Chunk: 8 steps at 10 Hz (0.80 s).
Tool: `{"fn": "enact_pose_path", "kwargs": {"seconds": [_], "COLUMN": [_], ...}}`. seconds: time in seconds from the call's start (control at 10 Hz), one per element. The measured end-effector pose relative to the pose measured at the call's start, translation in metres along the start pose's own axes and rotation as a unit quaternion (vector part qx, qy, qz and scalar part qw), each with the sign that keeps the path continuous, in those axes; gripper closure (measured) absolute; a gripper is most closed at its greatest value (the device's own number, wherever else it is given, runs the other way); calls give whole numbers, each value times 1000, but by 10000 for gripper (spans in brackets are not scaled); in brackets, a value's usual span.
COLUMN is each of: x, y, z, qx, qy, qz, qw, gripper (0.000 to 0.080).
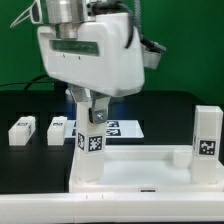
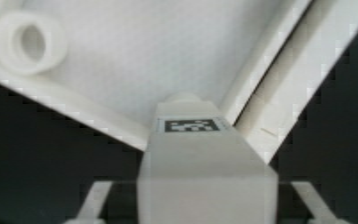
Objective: Assemble desk
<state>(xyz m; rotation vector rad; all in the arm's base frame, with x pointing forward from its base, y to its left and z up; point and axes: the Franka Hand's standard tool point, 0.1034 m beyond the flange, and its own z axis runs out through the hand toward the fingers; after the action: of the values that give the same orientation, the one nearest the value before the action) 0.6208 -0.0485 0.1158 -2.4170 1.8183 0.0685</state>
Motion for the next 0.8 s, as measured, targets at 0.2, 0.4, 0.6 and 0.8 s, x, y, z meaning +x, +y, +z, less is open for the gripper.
{"fn": "enact_pose_path", "kwargs": {"seconds": [0.2,0.4,0.6,0.8], "x": [3,2,0,-9], "y": [-1,-1,-2,-3], "z": [0,1,1,2], "qx": [18,18,16,10], "qy": [-12,-13,-11,-10], "qz": [81,85,36,-146], "qw": [996,996,999,989], "gripper": [509,347,193,159]}}
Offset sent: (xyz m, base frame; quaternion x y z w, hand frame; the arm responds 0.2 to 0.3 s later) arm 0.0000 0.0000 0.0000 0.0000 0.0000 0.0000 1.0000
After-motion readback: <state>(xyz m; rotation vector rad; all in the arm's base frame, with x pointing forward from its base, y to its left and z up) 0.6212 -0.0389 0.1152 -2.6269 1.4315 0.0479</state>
